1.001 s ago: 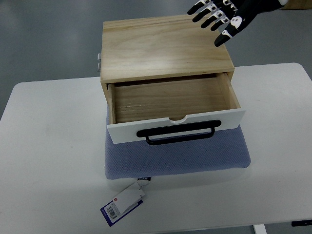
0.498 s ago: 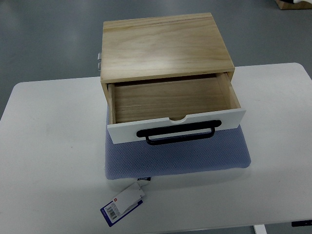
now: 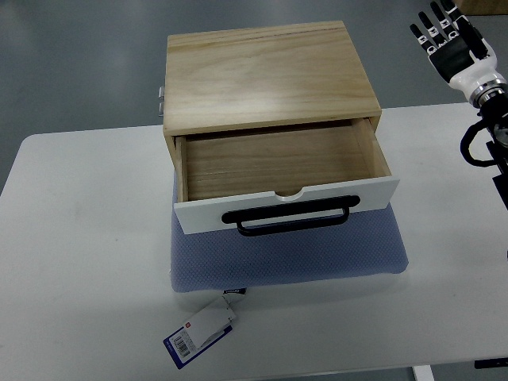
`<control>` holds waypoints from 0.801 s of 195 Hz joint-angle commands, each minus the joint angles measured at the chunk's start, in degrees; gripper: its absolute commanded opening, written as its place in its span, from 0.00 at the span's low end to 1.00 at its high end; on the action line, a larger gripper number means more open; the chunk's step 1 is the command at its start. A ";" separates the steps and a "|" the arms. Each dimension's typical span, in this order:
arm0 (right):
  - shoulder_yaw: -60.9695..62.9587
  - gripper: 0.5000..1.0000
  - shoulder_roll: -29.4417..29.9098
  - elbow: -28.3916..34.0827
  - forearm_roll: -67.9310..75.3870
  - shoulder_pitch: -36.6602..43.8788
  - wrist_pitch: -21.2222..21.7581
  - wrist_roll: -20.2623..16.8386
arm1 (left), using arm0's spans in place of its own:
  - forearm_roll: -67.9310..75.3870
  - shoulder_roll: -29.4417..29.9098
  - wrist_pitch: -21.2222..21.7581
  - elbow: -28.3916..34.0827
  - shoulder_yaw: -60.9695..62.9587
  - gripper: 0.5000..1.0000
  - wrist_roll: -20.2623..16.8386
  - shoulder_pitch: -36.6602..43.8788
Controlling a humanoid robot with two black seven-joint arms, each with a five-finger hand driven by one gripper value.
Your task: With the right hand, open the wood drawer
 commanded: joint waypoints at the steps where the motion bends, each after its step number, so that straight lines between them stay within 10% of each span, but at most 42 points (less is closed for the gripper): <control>1: 2.72 0.89 2.47 -0.04 0.00 -1.23 0.18 0.39 | -0.01 0.00 -0.01 -0.01 0.01 1.00 0.02 0.00; 156: 3.24 0.89 5.89 -0.04 -0.52 -4.04 1.93 0.47 | -0.01 0.00 0.26 0.34 -0.08 1.00 0.02 0.00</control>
